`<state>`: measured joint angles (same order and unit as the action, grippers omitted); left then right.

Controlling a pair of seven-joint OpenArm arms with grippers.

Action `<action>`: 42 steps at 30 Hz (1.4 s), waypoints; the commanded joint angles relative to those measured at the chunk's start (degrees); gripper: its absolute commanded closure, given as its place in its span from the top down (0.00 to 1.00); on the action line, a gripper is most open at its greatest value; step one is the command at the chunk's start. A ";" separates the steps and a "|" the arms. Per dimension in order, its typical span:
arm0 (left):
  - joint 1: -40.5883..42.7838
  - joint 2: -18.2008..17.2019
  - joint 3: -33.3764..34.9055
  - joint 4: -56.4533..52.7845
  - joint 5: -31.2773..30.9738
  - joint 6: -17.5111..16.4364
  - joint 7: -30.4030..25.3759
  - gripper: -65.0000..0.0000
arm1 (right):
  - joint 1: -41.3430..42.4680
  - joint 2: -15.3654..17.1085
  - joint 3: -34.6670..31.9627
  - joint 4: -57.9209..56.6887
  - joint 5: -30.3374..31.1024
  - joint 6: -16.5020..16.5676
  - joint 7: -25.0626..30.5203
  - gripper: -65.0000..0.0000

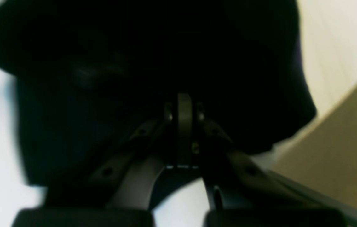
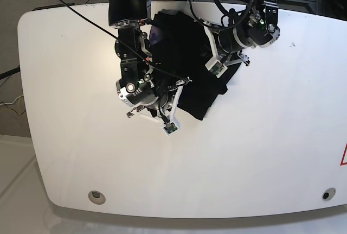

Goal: Fold the T-shirt properly

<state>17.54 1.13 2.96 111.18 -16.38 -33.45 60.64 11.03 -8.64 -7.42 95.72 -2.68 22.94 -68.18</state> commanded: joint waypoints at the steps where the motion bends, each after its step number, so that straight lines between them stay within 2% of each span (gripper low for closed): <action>1: 0.44 1.29 -0.10 1.13 -0.37 0.09 -0.91 0.00 | 2.03 -0.36 -1.68 -0.29 0.17 0.14 0.97 0.00; 8: 1.93 2.87 -0.19 1.13 -0.45 0.09 -0.91 0.00 | 3.26 -0.36 -3.79 -4.87 0.17 0.05 1.94 0.00; 21: 2.02 2.87 -0.28 0.69 -0.28 0.09 -1.08 0.00 | 3.52 -0.36 -3.70 -13.66 -0.09 0.14 6.78 0.00; 28: 1.40 2.70 -0.63 -0.98 -0.28 0.09 -1.70 0.00 | 3.52 -0.36 -3.61 -14.27 -0.36 0.14 7.22 0.00; 37: 0.53 2.52 -4.50 -1.24 -0.37 0.09 -4.60 0.00 | 3.35 -0.36 -3.52 -14.27 -0.53 0.05 7.22 0.00; 42: -1.23 0.68 -4.76 -1.42 -0.37 0.09 -4.60 0.00 | 2.91 -0.36 -3.44 -14.27 -0.53 -0.04 7.22 0.00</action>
<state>17.54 2.52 -1.76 108.97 -15.66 -33.10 57.41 13.08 -8.58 -10.92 80.55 -3.18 22.90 -61.87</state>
